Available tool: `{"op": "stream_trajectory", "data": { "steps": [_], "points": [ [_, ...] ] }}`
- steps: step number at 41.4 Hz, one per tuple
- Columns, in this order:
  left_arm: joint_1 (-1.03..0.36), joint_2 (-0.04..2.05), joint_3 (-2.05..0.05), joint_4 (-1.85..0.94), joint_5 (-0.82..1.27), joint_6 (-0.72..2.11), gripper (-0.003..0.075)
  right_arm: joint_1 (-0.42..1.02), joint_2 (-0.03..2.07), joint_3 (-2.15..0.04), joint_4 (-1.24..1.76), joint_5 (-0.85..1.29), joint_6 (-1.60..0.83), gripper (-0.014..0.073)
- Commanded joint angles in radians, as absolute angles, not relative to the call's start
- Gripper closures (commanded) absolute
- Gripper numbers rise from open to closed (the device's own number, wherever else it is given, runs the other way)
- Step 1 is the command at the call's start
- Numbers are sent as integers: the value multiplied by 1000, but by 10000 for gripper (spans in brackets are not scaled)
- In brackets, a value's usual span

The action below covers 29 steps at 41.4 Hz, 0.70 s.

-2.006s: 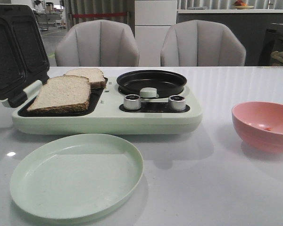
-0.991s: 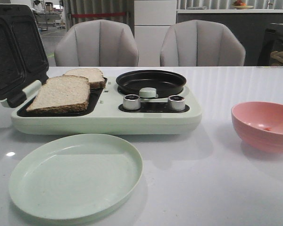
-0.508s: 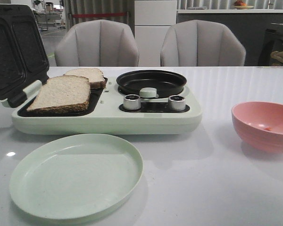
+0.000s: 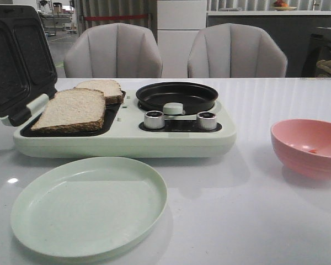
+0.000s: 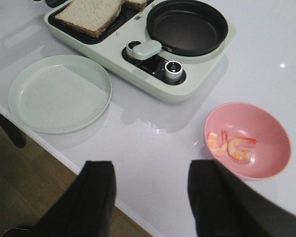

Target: Make breakfast with bread and shrimp

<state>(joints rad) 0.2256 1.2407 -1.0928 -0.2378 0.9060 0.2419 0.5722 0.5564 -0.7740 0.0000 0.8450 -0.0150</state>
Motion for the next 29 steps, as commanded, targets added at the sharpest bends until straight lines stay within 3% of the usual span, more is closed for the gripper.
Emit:
{"op": "stream_trajectory", "data": {
  "steps": [1, 15, 29],
  "points": [
    [283, 1282, -1172, -406, 836, 367, 449, 569, 558, -801, -12, 773, -17, 150],
    [294, 1507, -1346, -431, 748, 378, 588, 569, 558, -801, -12, 773, -17, 150],
    [294, 1690, -1512, -505, 693, 378, 611, 569, 558, -801, -12, 773, -17, 150]
  ]
}}
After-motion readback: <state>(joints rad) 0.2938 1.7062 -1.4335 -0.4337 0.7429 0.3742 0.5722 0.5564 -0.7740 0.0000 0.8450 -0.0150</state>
